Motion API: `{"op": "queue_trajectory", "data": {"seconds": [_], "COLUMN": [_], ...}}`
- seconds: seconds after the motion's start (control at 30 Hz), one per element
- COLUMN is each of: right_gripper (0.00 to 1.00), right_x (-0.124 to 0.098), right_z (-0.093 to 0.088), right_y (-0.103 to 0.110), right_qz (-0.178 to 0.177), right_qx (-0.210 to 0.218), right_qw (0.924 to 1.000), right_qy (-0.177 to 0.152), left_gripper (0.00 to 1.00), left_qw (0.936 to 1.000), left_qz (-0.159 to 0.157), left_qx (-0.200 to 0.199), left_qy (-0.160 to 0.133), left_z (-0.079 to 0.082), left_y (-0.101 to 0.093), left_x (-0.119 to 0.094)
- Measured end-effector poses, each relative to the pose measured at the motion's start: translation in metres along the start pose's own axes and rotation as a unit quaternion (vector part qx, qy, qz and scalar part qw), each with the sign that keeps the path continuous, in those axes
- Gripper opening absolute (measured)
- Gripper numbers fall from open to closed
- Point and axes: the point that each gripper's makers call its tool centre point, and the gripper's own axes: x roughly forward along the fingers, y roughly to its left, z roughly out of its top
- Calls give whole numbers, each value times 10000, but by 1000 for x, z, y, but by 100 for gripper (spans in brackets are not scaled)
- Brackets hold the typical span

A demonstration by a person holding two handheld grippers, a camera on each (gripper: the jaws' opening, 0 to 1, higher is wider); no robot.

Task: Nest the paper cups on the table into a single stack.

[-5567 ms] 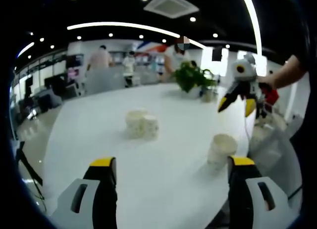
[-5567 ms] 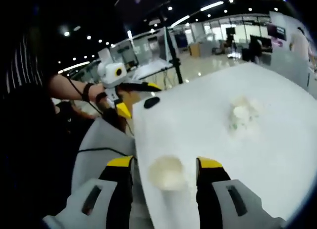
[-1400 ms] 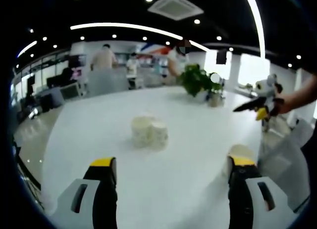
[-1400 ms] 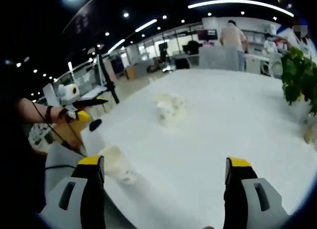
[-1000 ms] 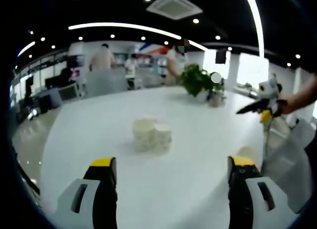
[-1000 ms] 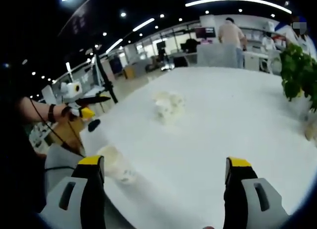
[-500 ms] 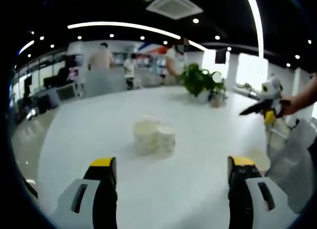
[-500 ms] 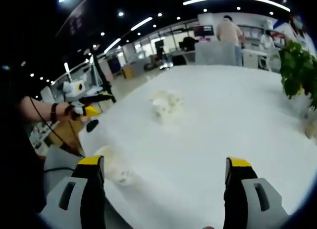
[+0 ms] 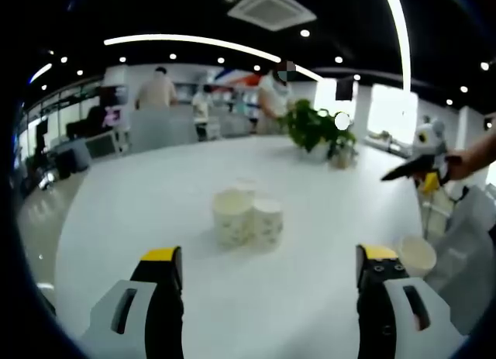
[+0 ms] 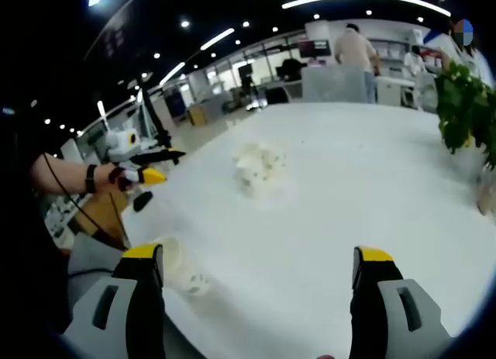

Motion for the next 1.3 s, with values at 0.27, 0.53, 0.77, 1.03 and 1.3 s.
{"op": "queue_trajectory", "data": {"seconds": [0.27,0.53,0.77,1.03,1.3], "right_gripper": [100,100,100,100,100], "right_x": [0,-2,-6,-14,-19], "right_z": [6,2,-1,-4,-4], "right_y": [6,5,9,10,6], "right_qz": [-35,-142,-201,-303,-419], "right_qx": [6,54,81,131,210], "right_qw": [10000,9999,9998,9994,9989], "right_qy": [-34,6,1,52,-2], "left_gripper": [93,93,92,91,91], "left_qw": [10000,9998,9997,9995,9992], "left_qz": [-22,-34,-17,67,244], "left_qx": [30,-26,73,159,217], "left_qy": [-57,-205,-240,-247,-223], "left_z": [0,5,3,4,7], "left_y": [10,20,27,37,49], "left_x": [13,28,37,50,55]}}
